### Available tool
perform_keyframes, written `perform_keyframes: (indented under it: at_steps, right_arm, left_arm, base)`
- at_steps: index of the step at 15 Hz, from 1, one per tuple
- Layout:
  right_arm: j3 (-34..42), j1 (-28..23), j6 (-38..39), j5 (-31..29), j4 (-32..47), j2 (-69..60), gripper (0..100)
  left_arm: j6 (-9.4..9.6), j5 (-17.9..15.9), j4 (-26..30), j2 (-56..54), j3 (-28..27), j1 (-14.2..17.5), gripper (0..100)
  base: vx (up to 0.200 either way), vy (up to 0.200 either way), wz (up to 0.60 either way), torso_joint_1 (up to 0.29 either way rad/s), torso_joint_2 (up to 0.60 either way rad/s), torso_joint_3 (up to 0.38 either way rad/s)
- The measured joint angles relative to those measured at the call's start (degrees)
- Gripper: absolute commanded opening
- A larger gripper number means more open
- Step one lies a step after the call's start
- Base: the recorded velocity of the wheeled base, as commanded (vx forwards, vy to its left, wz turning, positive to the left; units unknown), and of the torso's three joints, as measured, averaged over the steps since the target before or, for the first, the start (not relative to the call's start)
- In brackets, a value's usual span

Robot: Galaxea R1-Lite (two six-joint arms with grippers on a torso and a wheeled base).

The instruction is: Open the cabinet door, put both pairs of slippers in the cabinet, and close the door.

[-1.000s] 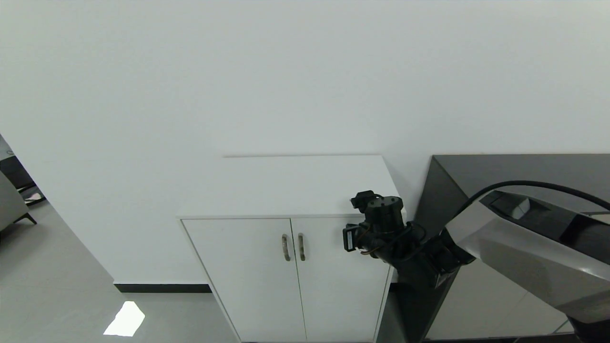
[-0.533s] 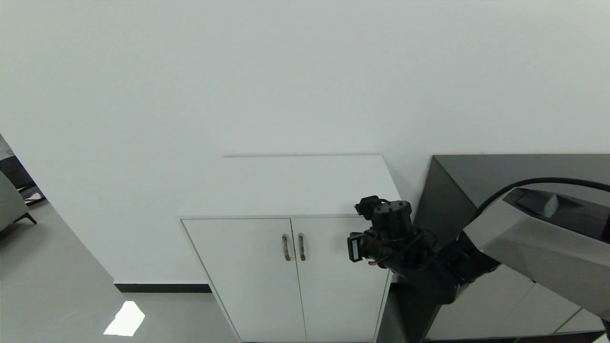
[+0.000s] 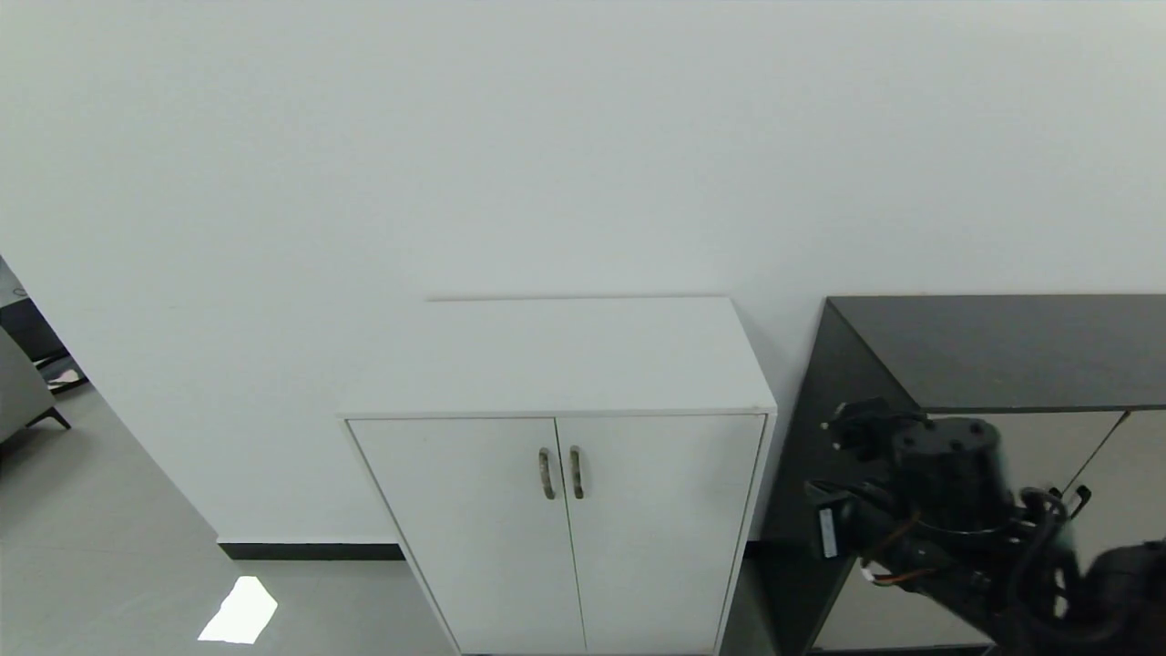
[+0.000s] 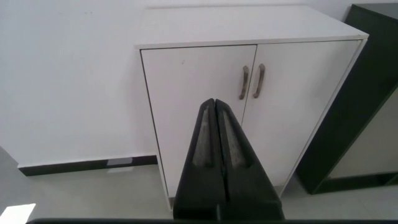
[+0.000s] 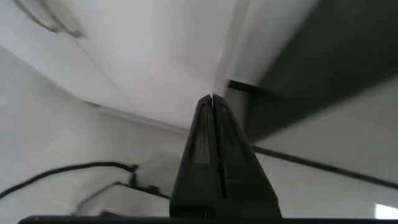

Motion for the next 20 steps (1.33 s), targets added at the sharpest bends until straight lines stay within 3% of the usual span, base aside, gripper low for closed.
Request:
perform_keyframes:
  at_steps: [4,8,13,15,20]
  right_arm:
    - [16.0,-9.6,-7.8,0.3,1.5,-19.8,0]
    - [24.9,-15.7,-10.8,5.6,11.6,-38.5,0]
    - [27.1,-23.1,-16.5,19.9,33.8,-60.2,0]
    - [27.3,-25.4,-16.3,21.3,40.7,-67.0,0]
    - [27.4,-26.4,-8.2,22.3,46.8,-78.8,0]
  left_arm:
    - [0.07,0.1,0.0,0.0,0.0,0.0,0]
    - [-0.04,0.9,0.0,0.0,0.0,0.0,0]
    - [-0.46,1.7,0.0,0.0,0.0,0.0,0]
    - [-0.45,1.7,0.0,0.0,0.0,0.0,0]
    - [-0.38,1.6,0.0,0.0,0.0,0.0,0]
  base:
    - [0.0,0.0,0.0,0.0,0.0,0.0]
    - [0.0,0.0,0.0,0.0,0.0,0.0]
    - [0.0,0.0,0.0,0.0,0.0,0.0]
    - [0.0,0.0,0.0,0.0,0.0,0.0]
    - [0.0,0.0,0.0,0.0,0.0,0.0]
